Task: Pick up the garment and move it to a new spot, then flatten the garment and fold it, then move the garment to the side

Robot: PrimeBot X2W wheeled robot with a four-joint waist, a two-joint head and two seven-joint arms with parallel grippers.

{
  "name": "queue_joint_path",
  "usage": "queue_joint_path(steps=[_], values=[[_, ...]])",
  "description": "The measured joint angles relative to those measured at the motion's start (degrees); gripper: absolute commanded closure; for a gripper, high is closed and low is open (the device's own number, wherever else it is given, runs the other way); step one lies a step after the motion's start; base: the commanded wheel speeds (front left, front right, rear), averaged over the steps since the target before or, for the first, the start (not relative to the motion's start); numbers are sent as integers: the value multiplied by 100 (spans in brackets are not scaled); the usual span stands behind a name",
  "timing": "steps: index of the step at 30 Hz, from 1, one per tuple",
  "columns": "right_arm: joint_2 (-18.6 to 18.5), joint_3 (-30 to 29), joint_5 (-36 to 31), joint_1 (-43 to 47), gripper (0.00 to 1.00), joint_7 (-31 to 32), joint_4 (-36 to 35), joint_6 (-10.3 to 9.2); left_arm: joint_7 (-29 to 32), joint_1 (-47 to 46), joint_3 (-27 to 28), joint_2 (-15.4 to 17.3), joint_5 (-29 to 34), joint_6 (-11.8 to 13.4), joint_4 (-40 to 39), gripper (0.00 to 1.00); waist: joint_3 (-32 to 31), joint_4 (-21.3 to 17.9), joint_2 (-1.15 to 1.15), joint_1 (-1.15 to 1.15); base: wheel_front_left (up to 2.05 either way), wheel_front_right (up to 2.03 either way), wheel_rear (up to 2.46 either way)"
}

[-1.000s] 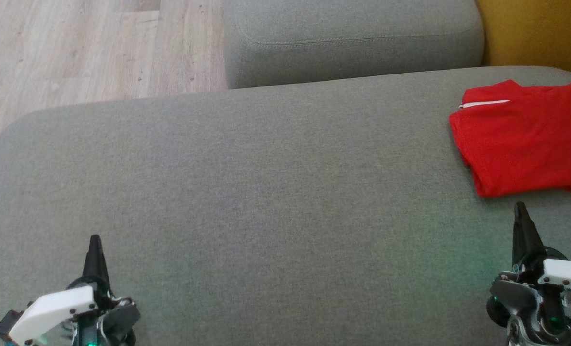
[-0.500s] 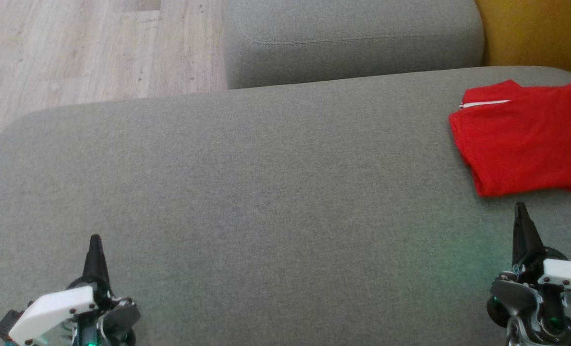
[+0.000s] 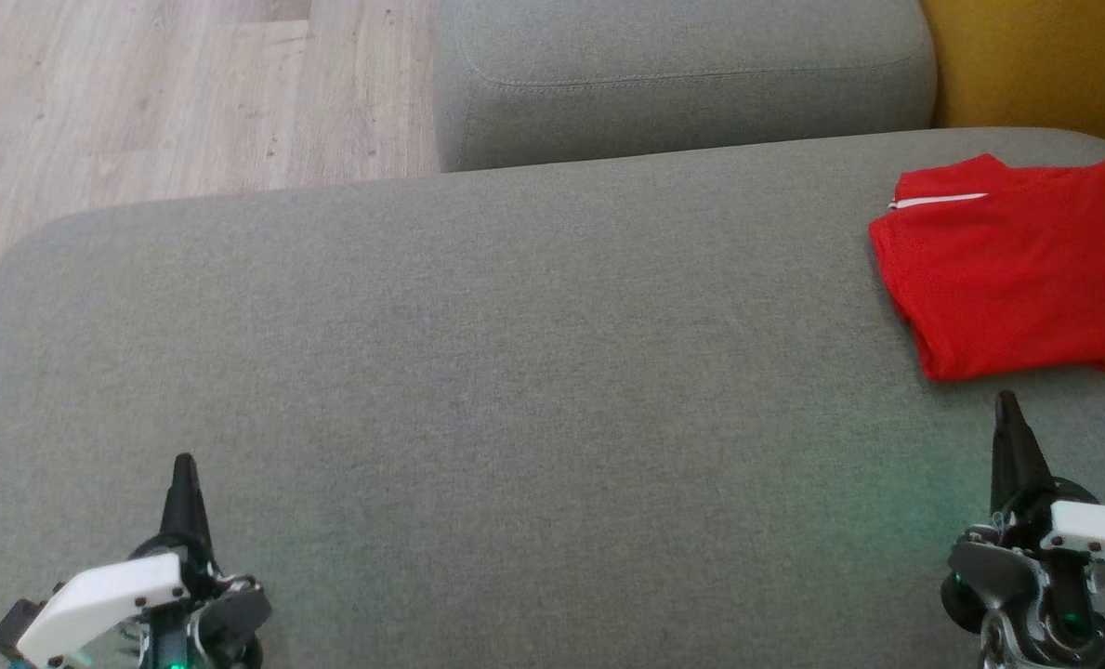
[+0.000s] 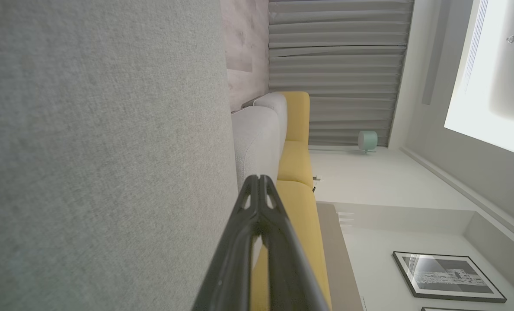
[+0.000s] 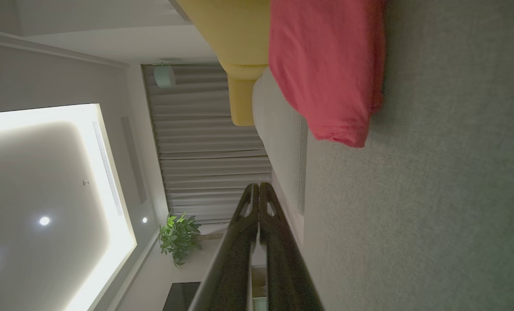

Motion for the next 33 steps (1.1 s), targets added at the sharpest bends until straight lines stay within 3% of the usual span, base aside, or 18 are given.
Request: queue_joint_path(steps=[33], values=[[5,-14,-7,0,100,26,0,0,23,0,13,-11,1,0,1,100,0,0,0,0,0,0,0]])
